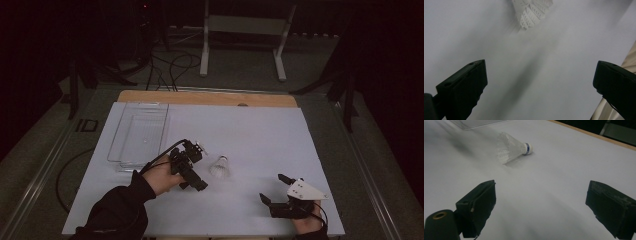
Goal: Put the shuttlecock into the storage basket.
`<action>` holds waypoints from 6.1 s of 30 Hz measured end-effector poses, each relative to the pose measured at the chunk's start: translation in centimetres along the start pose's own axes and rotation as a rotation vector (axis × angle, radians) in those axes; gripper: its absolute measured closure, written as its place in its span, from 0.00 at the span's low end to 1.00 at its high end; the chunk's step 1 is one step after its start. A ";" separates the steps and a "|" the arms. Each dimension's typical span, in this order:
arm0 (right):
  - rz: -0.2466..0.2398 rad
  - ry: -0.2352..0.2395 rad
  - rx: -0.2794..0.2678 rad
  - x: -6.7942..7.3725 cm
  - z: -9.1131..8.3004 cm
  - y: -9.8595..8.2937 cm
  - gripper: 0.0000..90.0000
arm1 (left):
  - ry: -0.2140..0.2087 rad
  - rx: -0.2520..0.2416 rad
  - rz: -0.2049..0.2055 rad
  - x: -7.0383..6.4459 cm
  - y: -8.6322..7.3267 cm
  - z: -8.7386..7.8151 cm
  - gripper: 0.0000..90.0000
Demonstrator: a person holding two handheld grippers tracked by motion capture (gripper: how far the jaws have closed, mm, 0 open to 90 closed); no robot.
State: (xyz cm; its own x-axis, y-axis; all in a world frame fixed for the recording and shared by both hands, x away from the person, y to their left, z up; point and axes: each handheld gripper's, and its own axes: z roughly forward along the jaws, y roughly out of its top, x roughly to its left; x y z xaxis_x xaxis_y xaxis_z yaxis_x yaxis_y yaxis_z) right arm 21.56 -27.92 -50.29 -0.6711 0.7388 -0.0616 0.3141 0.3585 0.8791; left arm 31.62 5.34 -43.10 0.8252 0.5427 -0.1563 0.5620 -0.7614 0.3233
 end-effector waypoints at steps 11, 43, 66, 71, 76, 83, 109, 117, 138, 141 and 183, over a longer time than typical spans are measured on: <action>-0.002 0.003 0.002 0.0 0.0 0.0 0.10 | 0.012 0.041 0.013 -0.2 1.1 1.7 0.00; 0.000 0.005 0.010 0.0 0.1 -0.1 0.10 | -0.009 0.022 -0.083 1.5 3.6 5.1 0.23; 0.004 0.012 0.012 -0.1 0.1 -0.1 0.11 | -0.027 -0.066 -0.126 2.8 4.0 7.7 0.60; 0.003 0.014 0.015 0.0 0.2 -0.1 0.11 | -0.022 -0.060 -0.127 2.7 4.1 7.9 0.70; -0.001 0.014 0.018 0.0 0.2 -0.1 0.11 | -0.024 -0.048 -0.118 2.7 4.2 8.3 0.72; -0.001 0.015 0.019 0.0 0.2 -0.1 0.11 | -0.013 -0.051 -0.123 2.9 4.2 8.7 0.81; -0.005 0.010 0.023 0.0 0.2 -0.1 0.11 | 0.027 -0.119 -0.097 2.3 4.4 6.3 1.00; -0.002 0.011 0.023 0.0 0.3 -0.2 0.11 | 0.024 -0.102 -0.064 1.9 4.6 5.6 1.00; 0.000 0.004 0.023 0.0 0.2 -0.2 0.11 | 0.025 -0.069 0.017 0.8 4.4 2.4 1.00; 0.001 0.005 0.023 0.0 0.2 -0.2 0.11 | 0.020 -0.070 0.030 0.7 4.4 1.9 1.00; -0.007 0.008 0.027 0.1 0.3 -0.2 0.11 | 0.037 -0.140 0.028 2.2 3.1 -3.6 1.00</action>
State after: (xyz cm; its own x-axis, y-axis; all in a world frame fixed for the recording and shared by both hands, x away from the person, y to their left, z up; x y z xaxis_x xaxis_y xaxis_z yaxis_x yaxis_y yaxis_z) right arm 21.66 -27.78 -50.57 -0.6787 0.7316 -0.0640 0.3271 0.3791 0.8656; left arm 34.97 5.46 -39.09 0.8362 0.5370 -0.1116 0.5235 -0.7207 0.4544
